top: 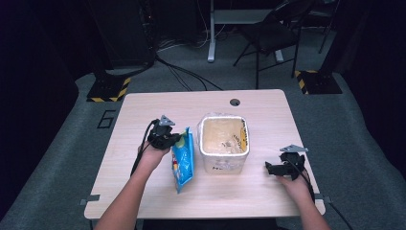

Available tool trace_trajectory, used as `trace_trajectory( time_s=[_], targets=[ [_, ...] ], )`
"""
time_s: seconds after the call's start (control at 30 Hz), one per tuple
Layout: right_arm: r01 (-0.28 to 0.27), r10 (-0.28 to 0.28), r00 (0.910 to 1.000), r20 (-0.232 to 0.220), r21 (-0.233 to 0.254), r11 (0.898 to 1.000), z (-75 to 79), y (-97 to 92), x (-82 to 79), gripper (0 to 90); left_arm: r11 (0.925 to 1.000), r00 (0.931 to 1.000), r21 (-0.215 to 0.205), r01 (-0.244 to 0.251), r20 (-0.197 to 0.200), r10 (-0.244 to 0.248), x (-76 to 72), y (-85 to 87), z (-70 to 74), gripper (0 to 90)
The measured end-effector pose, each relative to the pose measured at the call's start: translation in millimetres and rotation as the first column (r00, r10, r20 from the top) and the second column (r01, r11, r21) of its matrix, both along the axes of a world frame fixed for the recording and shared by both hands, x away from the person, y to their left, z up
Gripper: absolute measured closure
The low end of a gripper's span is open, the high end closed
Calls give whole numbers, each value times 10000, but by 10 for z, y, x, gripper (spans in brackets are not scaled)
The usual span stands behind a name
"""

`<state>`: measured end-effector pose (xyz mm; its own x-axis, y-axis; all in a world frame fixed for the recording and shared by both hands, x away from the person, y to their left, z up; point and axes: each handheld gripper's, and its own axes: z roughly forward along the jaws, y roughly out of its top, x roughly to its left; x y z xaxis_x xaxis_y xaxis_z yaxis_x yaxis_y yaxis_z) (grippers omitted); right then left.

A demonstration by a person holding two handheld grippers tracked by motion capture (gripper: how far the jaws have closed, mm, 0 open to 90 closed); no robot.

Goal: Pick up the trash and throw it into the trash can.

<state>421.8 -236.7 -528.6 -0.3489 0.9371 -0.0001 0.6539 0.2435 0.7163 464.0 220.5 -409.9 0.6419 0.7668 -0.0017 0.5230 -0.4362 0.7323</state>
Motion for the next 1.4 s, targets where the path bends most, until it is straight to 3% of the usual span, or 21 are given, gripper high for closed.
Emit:
trace_trajectory(
  time_s=[0.37,0.7,1.4],
  targets=[
    [2,-2,10000,1,1,10000,0,0,0,1,9995,9983,-261,180,558,-165,-83,99,324,867],
    [5,-5,10000,-1,2,10000,0,1,0,1,9988,9962,-460,149,859,-109,-111,146,477,869],
    [4,-4,10000,0,-1,10000,0,1,0,1,9950,9868,-729,679,1522,-562,-97,-13,904,868]
  ],
)
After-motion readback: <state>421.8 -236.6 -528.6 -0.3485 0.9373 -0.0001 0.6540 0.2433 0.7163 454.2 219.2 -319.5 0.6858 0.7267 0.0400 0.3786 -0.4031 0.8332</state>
